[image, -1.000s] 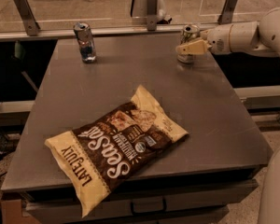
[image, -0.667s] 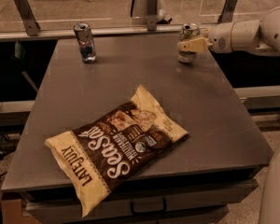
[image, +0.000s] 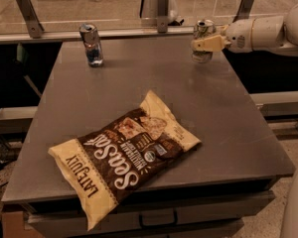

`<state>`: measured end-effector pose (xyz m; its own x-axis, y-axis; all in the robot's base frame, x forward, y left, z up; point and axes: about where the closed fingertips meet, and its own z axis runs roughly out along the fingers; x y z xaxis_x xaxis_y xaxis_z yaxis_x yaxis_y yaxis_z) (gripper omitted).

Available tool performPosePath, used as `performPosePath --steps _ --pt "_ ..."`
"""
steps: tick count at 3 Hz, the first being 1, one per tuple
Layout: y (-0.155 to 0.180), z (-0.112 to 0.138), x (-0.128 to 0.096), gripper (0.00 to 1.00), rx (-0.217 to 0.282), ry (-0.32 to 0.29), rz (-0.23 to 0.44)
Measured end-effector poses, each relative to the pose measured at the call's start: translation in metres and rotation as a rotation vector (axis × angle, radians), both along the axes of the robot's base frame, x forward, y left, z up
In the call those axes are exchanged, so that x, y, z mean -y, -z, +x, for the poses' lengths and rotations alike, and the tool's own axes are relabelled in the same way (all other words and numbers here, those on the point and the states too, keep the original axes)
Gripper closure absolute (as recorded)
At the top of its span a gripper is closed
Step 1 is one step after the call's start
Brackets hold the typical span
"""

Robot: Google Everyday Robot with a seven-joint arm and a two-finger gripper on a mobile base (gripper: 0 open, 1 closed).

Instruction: Move 7up can near brown chip bag

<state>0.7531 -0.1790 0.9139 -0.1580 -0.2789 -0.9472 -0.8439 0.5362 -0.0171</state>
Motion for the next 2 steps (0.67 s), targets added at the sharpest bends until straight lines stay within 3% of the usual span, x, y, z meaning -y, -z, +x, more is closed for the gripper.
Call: performPosePath --steps 1,2 --pt "0.0 0.0 0.0 1.0 0.0 0.0 0.0" --pt "0.012 -0.022 -0.012 1.0 -0.04 -0.057 -0.004"
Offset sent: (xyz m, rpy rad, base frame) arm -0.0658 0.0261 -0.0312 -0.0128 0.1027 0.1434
